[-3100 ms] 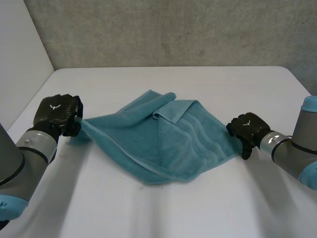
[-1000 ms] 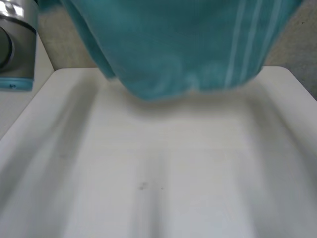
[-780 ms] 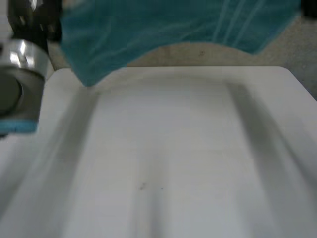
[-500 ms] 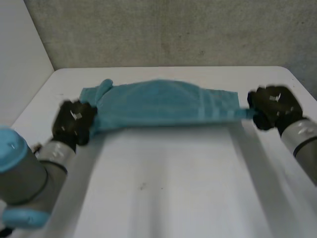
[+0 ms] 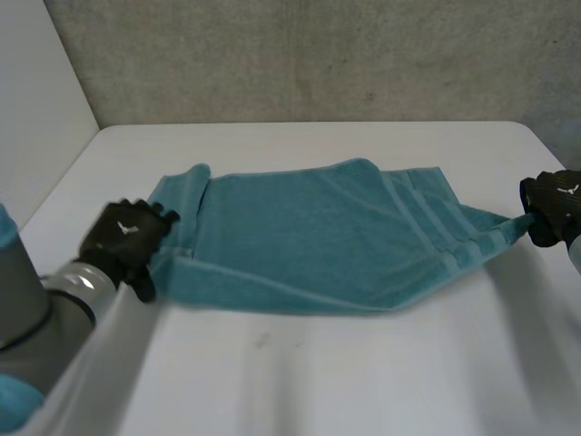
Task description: Fold the laundry
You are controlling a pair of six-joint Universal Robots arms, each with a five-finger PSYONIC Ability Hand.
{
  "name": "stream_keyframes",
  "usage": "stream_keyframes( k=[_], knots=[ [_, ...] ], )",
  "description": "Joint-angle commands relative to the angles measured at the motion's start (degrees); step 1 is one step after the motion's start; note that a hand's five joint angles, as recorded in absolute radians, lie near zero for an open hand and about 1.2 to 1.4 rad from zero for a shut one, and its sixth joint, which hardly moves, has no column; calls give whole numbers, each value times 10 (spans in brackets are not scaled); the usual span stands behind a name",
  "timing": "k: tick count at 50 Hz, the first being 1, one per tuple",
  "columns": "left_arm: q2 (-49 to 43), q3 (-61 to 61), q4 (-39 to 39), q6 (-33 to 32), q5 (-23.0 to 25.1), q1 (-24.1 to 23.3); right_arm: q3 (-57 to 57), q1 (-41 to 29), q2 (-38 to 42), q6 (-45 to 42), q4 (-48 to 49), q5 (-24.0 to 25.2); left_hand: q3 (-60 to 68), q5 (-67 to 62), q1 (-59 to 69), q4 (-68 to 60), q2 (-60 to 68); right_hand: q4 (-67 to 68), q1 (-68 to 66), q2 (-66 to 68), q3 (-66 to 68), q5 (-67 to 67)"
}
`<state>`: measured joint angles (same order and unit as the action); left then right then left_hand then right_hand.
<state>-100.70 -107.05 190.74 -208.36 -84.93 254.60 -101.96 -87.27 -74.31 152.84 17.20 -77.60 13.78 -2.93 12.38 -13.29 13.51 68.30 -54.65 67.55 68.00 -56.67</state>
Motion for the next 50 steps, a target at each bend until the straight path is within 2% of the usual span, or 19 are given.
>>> stream_keyframes(
  k=[1,3,7,14,21,26,31,37,45,50],
  knots=[
    [-19,25,-6,-1,120,111,0,-2,18,0,-1,2,40,-48,54,-45,43,117,-254,125,120,-133],
    [-19,25,-13,-2,157,139,-1,-2,18,0,0,2,55,-64,69,-60,58,117,-254,125,120,-133],
    [-28,25,-21,-1,198,178,-1,-2,19,0,0,2,69,-77,83,-74,71,117,-254,125,120,-133],
    [-57,21,-26,-1,242,212,1,-3,27,-1,0,2,99,-107,113,-104,102,117,-254,125,120,-133],
    [-96,43,-18,-1,307,221,1,-3,35,-2,0,3,129,-138,143,-134,132,117,-254,125,120,-133],
    [-129,82,-26,-1,340,203,0,-3,40,-2,1,3,203,-212,217,-208,206,117,-254,125,120,-133],
    [-147,115,-28,-3,332,151,-3,-4,49,-2,0,3,183,-192,197,-188,186,117,-254,125,120,-133],
    [-173,167,-47,-14,290,129,-6,-4,49,-6,0,3,178,-186,192,-183,181,117,-254,125,120,-133],
    [-231,255,-146,-99,242,95,-8,-4,49,-14,0,3,178,-186,192,-183,181,117,-254,125,120,-133],
    [-248,270,-172,-146,218,89,-9,-4,50,-15,0,3,178,-186,192,-183,181,117,-254,125,120,-133]
  ],
)
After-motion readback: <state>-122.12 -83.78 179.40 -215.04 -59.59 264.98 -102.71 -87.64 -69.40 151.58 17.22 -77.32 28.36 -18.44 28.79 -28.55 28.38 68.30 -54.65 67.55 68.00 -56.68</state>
